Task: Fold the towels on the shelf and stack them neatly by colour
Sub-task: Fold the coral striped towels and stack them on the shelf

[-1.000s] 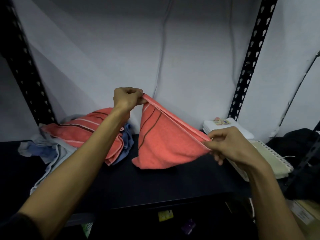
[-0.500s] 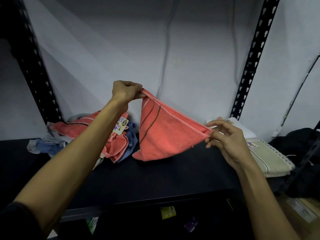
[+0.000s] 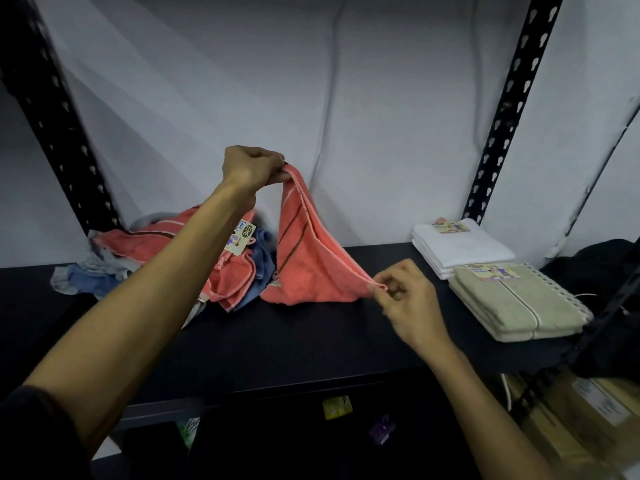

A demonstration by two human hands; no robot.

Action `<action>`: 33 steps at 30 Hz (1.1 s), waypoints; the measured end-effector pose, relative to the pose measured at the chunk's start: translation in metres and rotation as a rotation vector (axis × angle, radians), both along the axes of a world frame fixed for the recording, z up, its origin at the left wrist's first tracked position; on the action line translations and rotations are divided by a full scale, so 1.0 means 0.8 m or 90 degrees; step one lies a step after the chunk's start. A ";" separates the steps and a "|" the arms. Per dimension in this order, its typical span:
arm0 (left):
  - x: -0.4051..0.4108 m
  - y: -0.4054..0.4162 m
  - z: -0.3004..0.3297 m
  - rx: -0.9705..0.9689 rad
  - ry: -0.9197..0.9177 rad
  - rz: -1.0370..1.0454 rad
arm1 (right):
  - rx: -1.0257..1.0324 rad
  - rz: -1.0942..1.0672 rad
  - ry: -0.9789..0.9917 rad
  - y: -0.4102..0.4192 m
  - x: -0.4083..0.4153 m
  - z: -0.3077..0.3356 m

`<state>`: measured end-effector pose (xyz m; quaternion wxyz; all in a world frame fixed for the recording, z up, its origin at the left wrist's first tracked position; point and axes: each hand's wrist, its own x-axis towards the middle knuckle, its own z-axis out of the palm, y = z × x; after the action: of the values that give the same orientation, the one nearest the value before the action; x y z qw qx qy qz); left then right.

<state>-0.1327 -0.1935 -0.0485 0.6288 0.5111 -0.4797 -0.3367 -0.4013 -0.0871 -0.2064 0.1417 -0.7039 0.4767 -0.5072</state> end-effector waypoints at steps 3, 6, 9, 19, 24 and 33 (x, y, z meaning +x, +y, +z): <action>0.009 -0.003 0.006 -0.004 -0.010 0.007 | -0.020 0.011 -0.003 -0.014 -0.019 0.020; 0.011 -0.007 0.017 -0.007 -0.032 0.010 | -0.066 -0.024 0.077 -0.033 -0.042 0.057; 0.006 -0.016 0.029 -0.010 -0.052 0.012 | -0.104 -0.058 0.223 -0.054 -0.063 0.093; -0.004 -0.054 0.046 -0.002 -0.091 0.022 | 0.004 0.146 0.240 -0.040 -0.076 0.124; -0.012 -0.061 0.033 0.015 -0.097 0.022 | 0.038 0.166 0.204 -0.032 -0.063 0.091; -0.010 -0.065 0.034 0.015 -0.130 0.034 | 0.018 0.164 0.268 -0.022 -0.050 0.062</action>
<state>-0.1404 -0.2451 -0.0214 0.5791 0.5629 -0.5236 -0.2714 -0.4413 -0.1044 -0.1565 0.1126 -0.8472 0.4089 -0.3200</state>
